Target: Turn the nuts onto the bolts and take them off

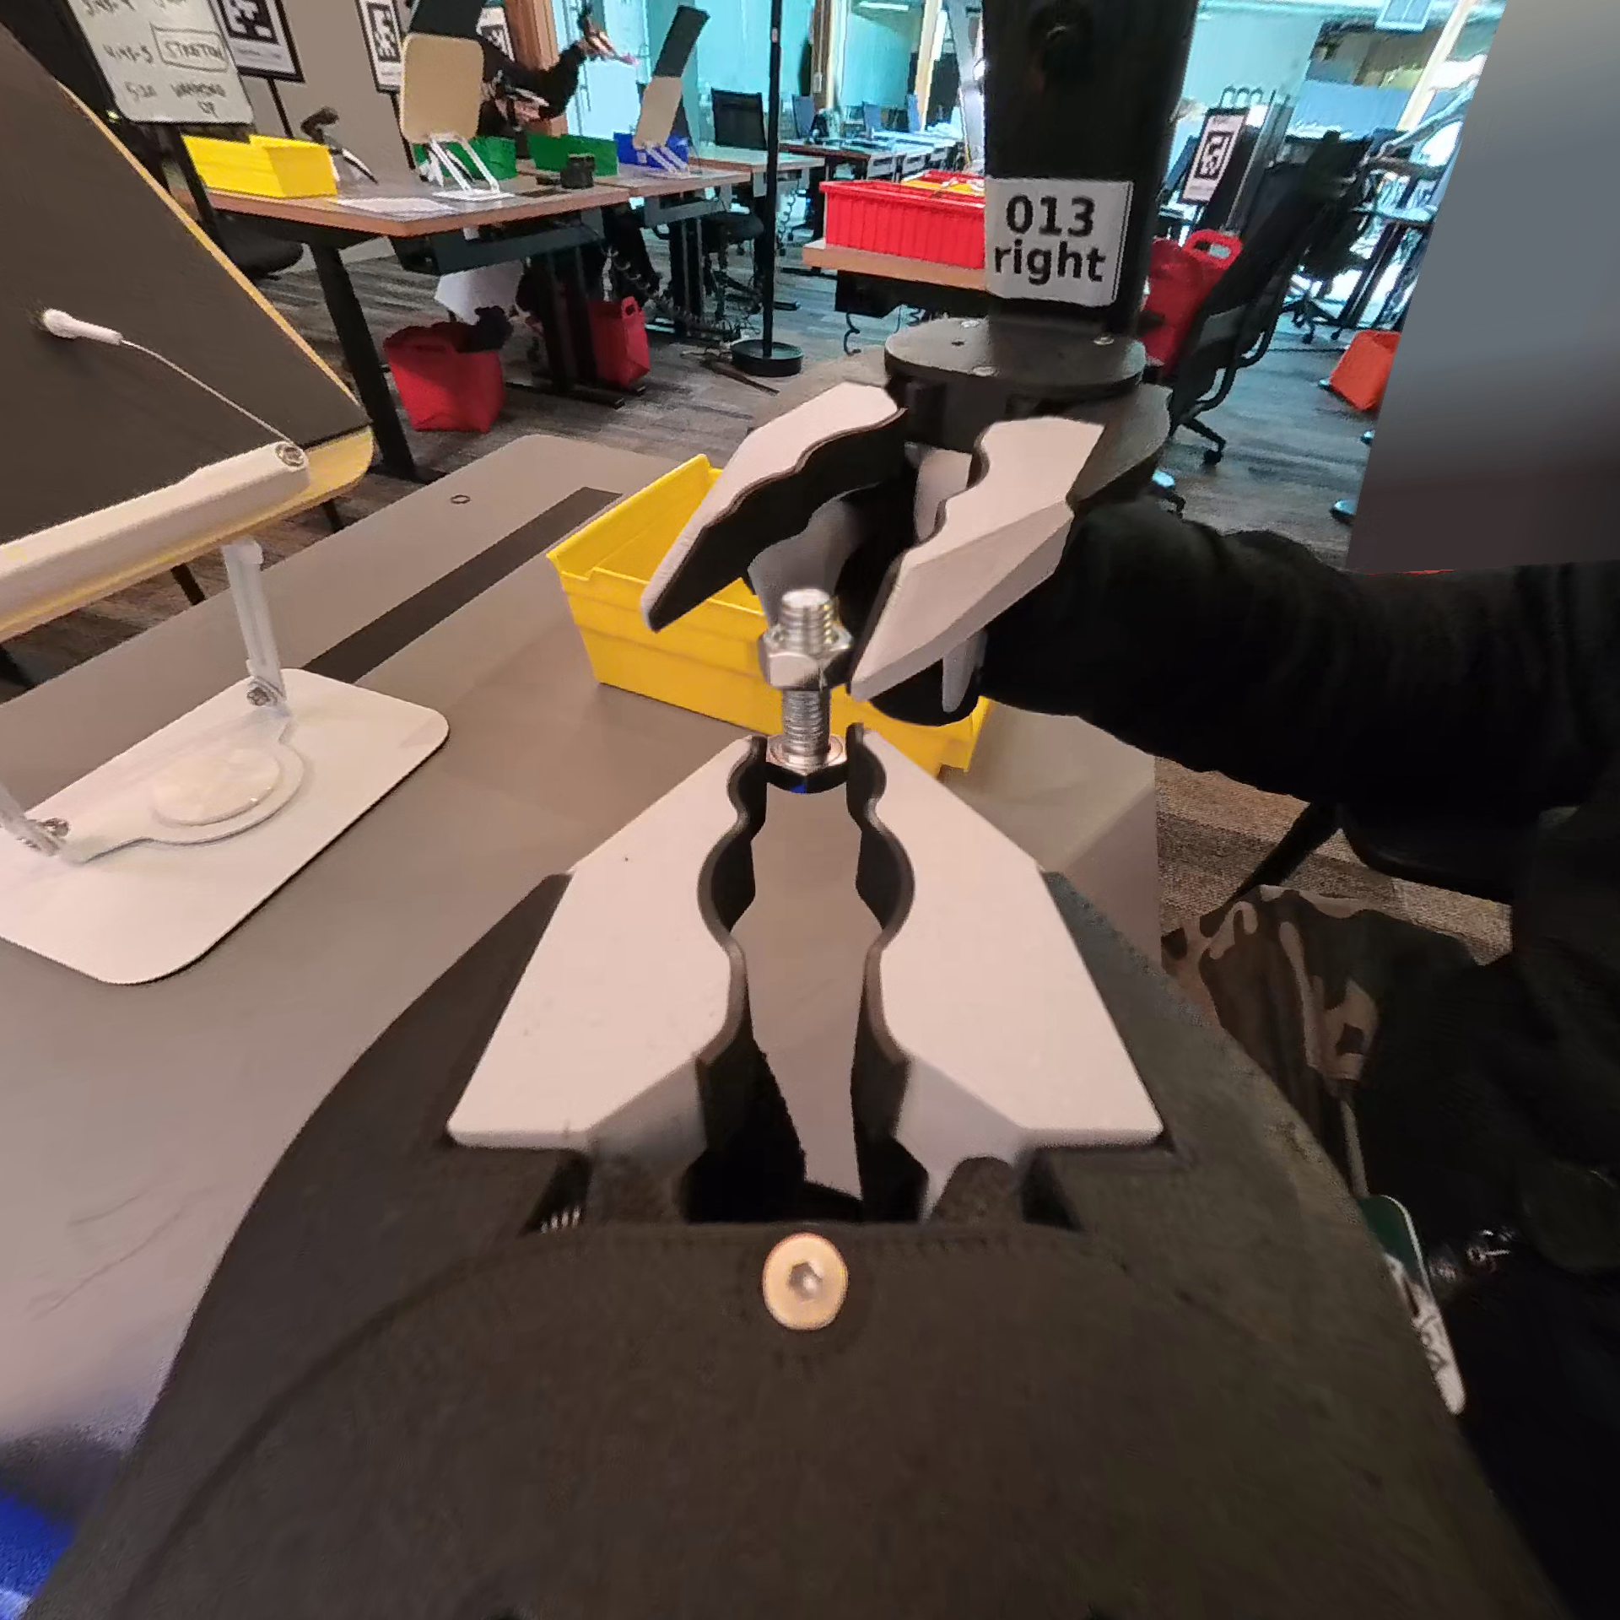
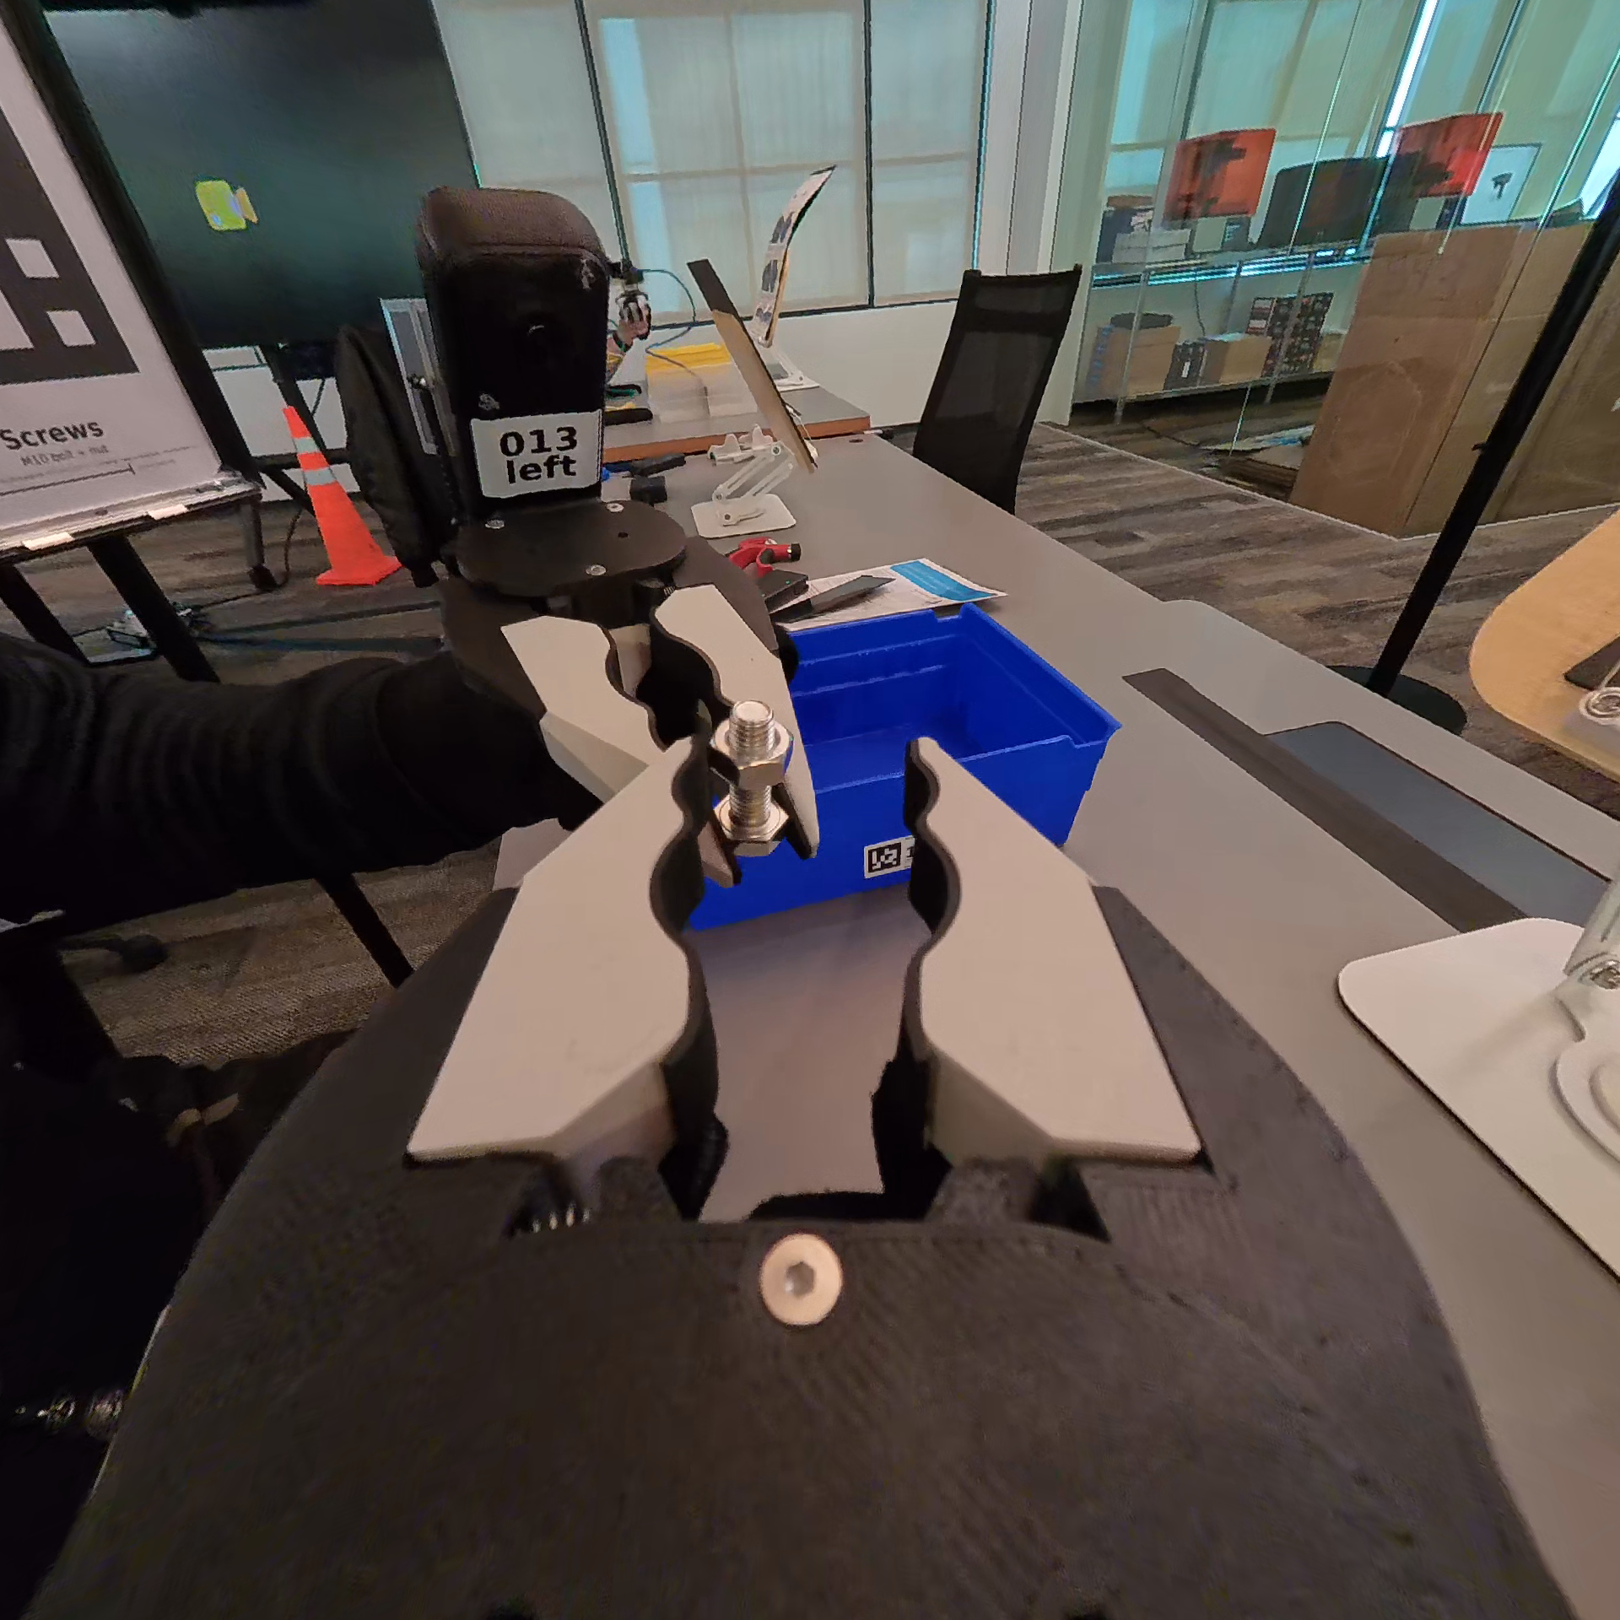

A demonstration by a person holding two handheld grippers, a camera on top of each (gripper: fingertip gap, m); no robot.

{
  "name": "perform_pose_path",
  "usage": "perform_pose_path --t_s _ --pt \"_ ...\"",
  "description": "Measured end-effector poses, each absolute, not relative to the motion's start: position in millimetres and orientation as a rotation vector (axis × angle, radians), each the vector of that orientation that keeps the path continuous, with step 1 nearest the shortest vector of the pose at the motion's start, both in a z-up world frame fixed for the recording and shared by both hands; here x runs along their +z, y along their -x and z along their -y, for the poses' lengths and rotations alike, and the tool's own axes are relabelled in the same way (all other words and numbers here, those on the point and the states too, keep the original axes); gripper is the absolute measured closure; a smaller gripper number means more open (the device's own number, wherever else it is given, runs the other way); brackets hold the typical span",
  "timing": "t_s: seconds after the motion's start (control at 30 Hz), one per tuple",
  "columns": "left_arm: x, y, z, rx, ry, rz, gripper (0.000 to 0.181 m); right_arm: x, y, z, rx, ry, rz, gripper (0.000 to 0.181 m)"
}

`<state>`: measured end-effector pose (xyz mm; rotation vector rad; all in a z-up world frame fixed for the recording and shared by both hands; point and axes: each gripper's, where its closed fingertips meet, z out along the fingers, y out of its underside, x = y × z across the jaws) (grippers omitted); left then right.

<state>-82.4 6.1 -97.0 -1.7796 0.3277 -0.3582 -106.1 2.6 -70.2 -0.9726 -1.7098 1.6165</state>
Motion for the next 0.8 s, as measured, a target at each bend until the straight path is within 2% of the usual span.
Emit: perform_pose_path --t_s 0.07,0.1,0.13,0.2,0.23,0.27,0.33,0.6,0.7,0.73,0.77,0.8 --pt "-94.0 82.8 -4.1 -0.357 1.765 -0.326 0.165 -68.6 104.1 -7.2 1.626 0.964 1.689 0.138" --pt "-92.3 83.7 -2.7 -0.363 1.765 -0.326 0.165 -70.3 103.1 -16.0 1.623 0.987 1.664 0.153" --pt "-88.1 81.2 0.2 -0.389 1.747 -0.342 0.165 -74.4 102.1 -30.9 1.610 1.037 1.625 0.181" --pt "-80.3 82.9 1.6 -0.397 1.714 -0.325 0.165 -73.8 97.9 -54.9 1.671 1.123 1.527 0.178" --pt "-80.4 83.2 1.3 -0.409 1.713 -0.320 0.165 -71.2 95.4 -56.1 1.694 1.123 1.527 0.169" --pt "-82.2 83.7 0.5 -0.416 1.717 -0.317 0.165 -66.7 94.0 -53.3 1.695 1.099 1.533 0.151" --pt "-85.9 83.7 -1.9 -0.427 1.718 -0.303 0.165 -55.7 90.7 -34.9 1.717 0.996 1.569 0.141" --pt "-85.6 71.3 -1.9 -0.462 1.700 -0.333 0.165 -64.8 103.6 -2.6 1.768 0.980 1.635 0.125" --pt "-81.2 70.0 -0.1 -0.466 1.673 -0.339 0.165 -65.2 103.6 -13.8 1.773 1.018 1.602 0.111" --pt "-77.4 71.1 1.2 -0.474 1.654 -0.337 0.165 -66.2 103.6 -25.1 1.777 1.064 1.566 0.139" --pt "-73.6 69.5 3.5 -0.496 1.637 -0.345 0.165 -62.5 102.2 -38.7 1.817 1.089 1.490 0.146" --pt "-73.5 71.0 3.4 -0.481 1.642 -0.343 0.165 -59.2 100.6 -49.7 1.858 1.107 1.434 0.138"
